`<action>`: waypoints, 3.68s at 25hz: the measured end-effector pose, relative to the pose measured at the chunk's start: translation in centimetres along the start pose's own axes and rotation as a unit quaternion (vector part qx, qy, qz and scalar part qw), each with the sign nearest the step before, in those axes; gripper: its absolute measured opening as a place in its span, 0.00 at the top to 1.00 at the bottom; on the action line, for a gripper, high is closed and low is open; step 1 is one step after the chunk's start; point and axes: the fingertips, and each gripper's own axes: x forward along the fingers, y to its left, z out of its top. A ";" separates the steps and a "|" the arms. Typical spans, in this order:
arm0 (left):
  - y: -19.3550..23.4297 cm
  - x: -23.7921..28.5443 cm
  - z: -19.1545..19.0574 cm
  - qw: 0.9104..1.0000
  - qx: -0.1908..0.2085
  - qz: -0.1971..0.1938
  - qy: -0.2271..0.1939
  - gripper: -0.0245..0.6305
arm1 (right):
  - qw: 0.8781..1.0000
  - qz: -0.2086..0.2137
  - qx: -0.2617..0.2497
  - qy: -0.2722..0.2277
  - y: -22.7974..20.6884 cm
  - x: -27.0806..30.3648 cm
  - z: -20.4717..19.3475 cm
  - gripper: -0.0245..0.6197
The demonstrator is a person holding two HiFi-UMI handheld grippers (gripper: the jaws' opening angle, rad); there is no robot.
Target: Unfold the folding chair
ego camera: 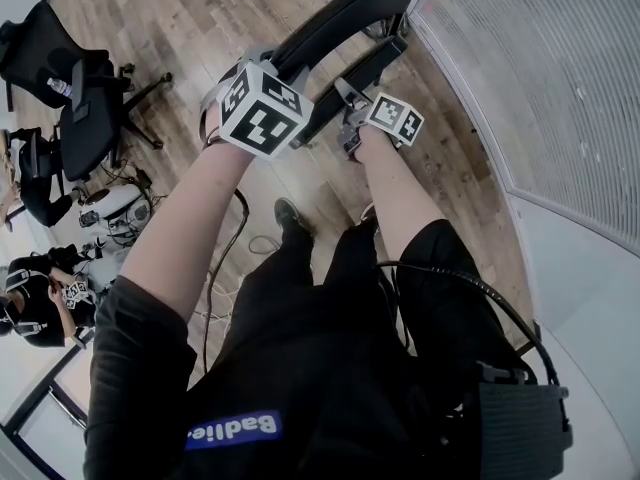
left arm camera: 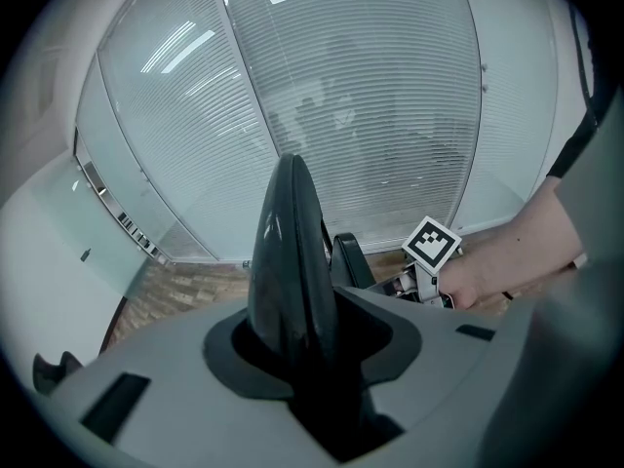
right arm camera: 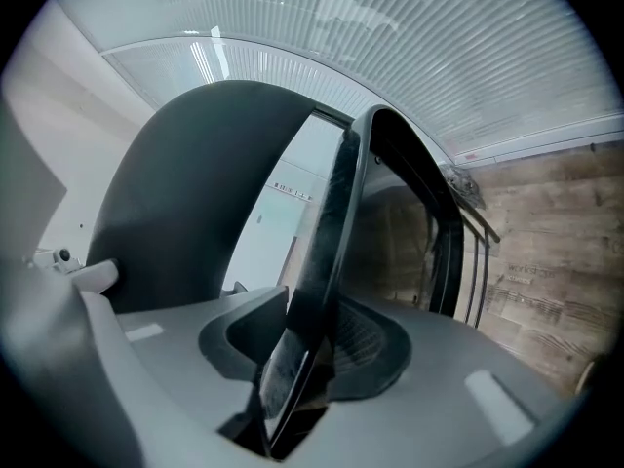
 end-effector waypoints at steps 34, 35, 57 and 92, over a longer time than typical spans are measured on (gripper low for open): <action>-3.6 2.3 -1.6 0.998 -0.042 -0.039 0.001 0.78 | 0.993 -0.015 0.108 -0.039 -12.7 -14.6 -3.0 0.74; -3.5 2.6 -1.6 0.998 -0.044 -0.040 0.001 0.78 | 0.993 -0.016 0.110 -0.040 -13.2 -14.9 -3.0 0.74; -4.1 6.6 -3.7 0.993 -0.081 -0.084 -0.001 0.78 | 0.988 -0.033 0.133 -0.070 -23.6 -20.2 -5.1 0.71; -7.3 12.7 -7.6 0.984 -0.127 -0.128 -0.015 0.77 | 0.983 -0.064 0.143 -0.098 -39.9 -24.7 -9.5 0.58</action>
